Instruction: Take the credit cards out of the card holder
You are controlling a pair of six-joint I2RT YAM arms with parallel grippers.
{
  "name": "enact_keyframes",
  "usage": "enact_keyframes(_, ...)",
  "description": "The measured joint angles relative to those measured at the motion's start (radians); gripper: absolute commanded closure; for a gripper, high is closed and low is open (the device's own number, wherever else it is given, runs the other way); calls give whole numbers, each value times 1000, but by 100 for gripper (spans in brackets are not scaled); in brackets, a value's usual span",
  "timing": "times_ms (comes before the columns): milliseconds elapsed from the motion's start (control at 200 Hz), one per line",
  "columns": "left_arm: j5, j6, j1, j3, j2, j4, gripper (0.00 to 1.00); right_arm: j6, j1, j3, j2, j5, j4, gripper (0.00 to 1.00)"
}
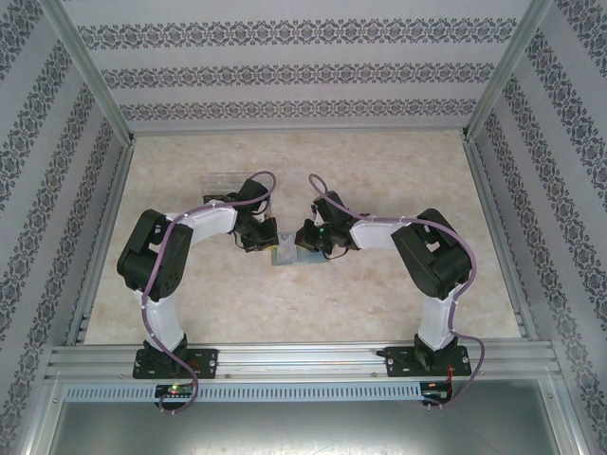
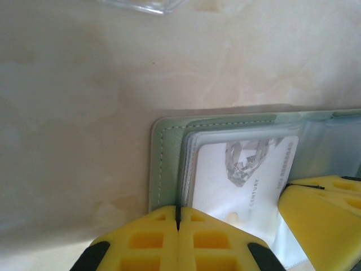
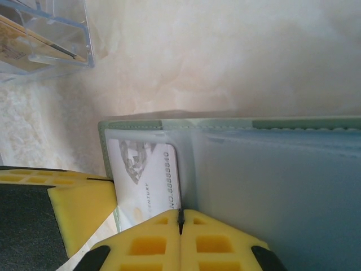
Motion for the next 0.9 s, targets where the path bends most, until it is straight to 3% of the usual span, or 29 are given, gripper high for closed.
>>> enact_keyframes(639,-13,24,-12,6,-1,-22,92,-1,-24,-85,-68,15,33,98)
enact_keyframes(904,36,42,-25,32,-29,-20,97,0,-24,-85,-67,16,33,97)
